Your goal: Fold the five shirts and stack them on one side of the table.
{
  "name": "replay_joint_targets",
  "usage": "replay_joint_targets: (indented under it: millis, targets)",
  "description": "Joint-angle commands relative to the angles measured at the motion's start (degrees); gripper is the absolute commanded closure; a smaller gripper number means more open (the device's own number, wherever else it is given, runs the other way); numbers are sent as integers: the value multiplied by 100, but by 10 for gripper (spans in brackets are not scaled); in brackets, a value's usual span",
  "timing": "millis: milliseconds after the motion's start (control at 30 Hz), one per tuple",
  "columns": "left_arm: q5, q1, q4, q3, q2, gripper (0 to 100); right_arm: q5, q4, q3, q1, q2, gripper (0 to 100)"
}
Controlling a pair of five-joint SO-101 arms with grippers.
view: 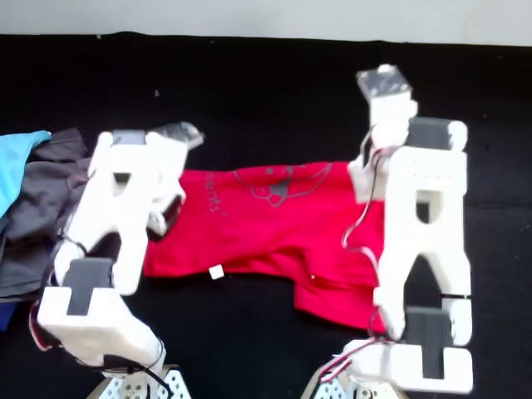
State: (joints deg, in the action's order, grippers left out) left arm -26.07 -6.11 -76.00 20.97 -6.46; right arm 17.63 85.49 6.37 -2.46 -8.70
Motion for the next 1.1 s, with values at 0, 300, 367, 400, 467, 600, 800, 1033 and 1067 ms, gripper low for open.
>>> replay_joint_targets:
  millis: [0, 300, 367, 400, 467, 600, 800, 1033, 1067]
  targets:
    - [9, 66, 809, 998, 585, 991, 62, -1130, 1982, -330, -620, 990]
    - [0, -1033, 1996, 1420, 681, 991, 70, -2413, 4277, -1156, -831, 978]
    - [0, -1042, 2084, 1429, 655, 991, 62, -2404, 4295, -1297, -831, 936]
    - [0, -1042, 2084, 1437, 655, 991, 62, -2396, 4295, -1341, -831, 909]
    - [9, -1042, 2084, 1446, 655, 991, 62, -2325, 4286, -1429, -831, 874]
    - [18, -1059, 2092, 1499, 637, 991, 62, -2114, 4268, -1798, -840, 867]
    - [26, -1068, 2945, 2035, 646, 991, 62, -2158, 4259, -2193, -804, 865]
    - [26, -1068, 3156, 2149, 646, 991, 62, -2448, 4259, -2123, -778, 865]
    - [26, -1068, 3156, 2149, 646, 991, 62, -2484, 4259, -2123, -769, 865]
